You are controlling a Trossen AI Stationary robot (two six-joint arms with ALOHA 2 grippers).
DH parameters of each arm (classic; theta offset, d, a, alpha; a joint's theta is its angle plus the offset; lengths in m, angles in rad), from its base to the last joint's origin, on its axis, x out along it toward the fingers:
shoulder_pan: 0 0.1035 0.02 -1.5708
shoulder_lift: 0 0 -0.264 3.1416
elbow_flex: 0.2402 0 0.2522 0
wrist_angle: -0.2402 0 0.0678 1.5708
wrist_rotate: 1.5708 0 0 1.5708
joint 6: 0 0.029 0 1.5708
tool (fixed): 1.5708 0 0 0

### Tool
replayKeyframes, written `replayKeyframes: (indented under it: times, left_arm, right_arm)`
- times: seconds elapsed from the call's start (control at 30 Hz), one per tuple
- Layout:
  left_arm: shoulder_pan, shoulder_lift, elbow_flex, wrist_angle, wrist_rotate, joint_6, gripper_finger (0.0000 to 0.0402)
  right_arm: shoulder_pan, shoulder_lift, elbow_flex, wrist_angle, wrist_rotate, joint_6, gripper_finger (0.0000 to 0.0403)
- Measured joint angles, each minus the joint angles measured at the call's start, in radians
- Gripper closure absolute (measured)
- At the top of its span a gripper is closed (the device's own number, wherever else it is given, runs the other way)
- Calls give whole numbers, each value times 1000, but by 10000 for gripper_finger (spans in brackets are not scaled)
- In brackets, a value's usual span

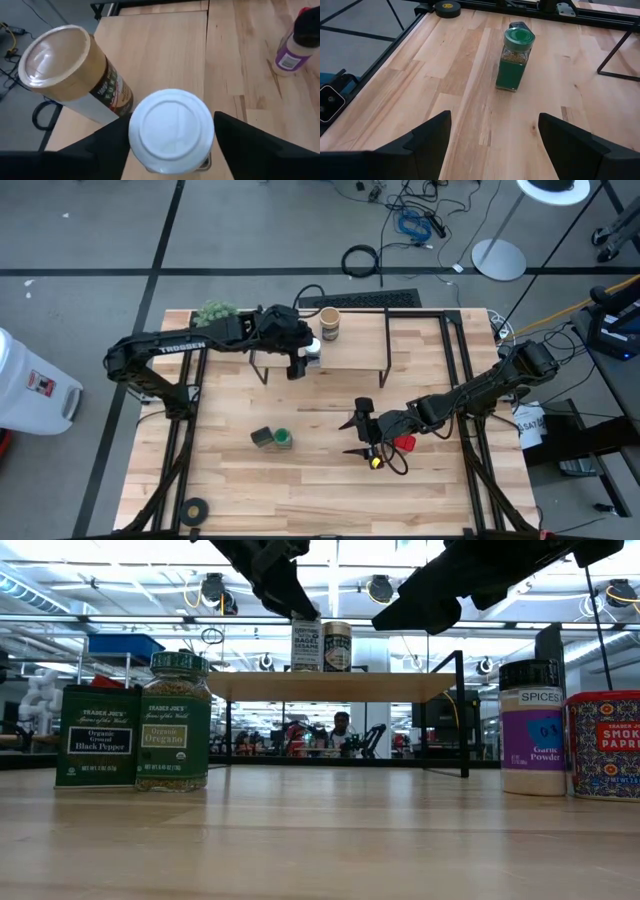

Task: Shelf spices
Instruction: Remove the white seasoning bottle from the shelf

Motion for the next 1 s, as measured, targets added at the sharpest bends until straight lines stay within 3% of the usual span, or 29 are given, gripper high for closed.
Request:
replayKeyframes:
  times: [0.23,0.63,1.0]
  left_arm:
    - [0,-1,1,11,-23,18,193]
    - [-12,-1,1,11,-31,-9,193]
    - [-133,-1,18,-13,-23,-58,191]
  right_arm:
    - [0,0,0,0,0,0,115]
    - [0,0,0,-2,0,0,115]
    - [0,0,0,-1,9,0,115]
